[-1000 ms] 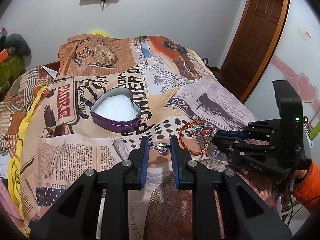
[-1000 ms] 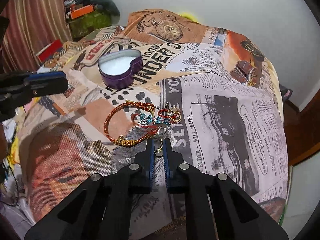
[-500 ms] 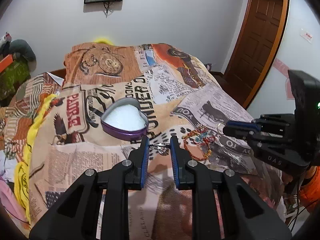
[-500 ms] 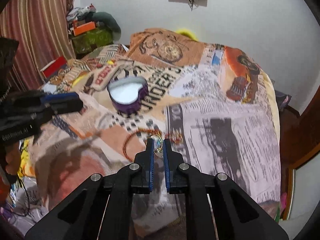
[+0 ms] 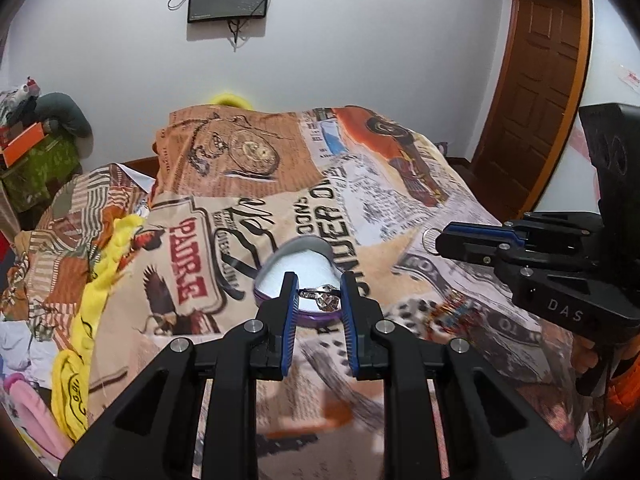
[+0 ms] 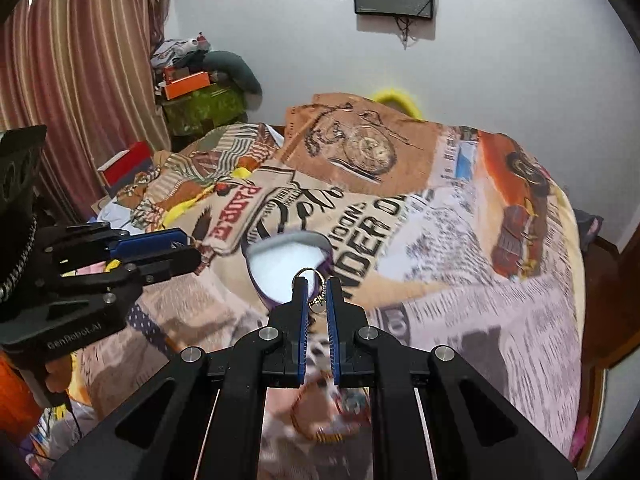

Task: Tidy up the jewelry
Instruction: 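Carry the ring in the right gripper over the heart tin, then open the right gripper to drop the ring into the tin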

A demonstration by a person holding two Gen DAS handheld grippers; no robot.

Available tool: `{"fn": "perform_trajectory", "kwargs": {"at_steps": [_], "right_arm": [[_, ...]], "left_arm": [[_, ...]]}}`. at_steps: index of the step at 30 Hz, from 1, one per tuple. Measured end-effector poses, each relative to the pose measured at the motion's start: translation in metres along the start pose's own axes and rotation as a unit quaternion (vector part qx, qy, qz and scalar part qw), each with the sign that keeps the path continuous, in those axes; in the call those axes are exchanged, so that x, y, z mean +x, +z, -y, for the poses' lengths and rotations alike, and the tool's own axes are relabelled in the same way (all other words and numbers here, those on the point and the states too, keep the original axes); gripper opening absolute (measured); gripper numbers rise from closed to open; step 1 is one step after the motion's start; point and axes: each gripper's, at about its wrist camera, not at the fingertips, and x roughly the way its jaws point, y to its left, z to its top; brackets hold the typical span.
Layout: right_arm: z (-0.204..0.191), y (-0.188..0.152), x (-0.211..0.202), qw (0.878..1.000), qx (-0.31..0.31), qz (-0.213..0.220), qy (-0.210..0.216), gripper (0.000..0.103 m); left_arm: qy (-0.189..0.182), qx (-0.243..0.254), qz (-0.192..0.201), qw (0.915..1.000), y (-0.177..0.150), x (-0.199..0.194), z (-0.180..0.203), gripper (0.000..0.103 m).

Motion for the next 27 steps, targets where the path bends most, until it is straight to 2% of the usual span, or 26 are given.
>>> {"fn": "perform_trajectory", "kwargs": {"at_steps": [9,17,23,27], "right_arm": [[0.001,0.018,0.042,0.999,0.006,-0.028,0.031,0.008],[0.005,0.029,0.087,0.993,0.018,-0.091,0.071,0.008],[0.007,0.032,0.113,0.988,0.015,-0.128,0.081,0.008],[0.008,0.032,0.123,0.987,0.011,-0.136,0.079,0.008]], "left_arm": [[0.008,-0.001,-0.013,0.9999,0.012,0.033,-0.020,0.020],[-0.006,-0.014,-0.058,0.9982,0.010,0.077,-0.037,0.020],[-0.016,-0.011,-0.079,0.9967,0.008,0.098,-0.040,0.020],[-0.018,-0.005,-0.084,0.9963,0.006,0.103,-0.038,0.020]]}}
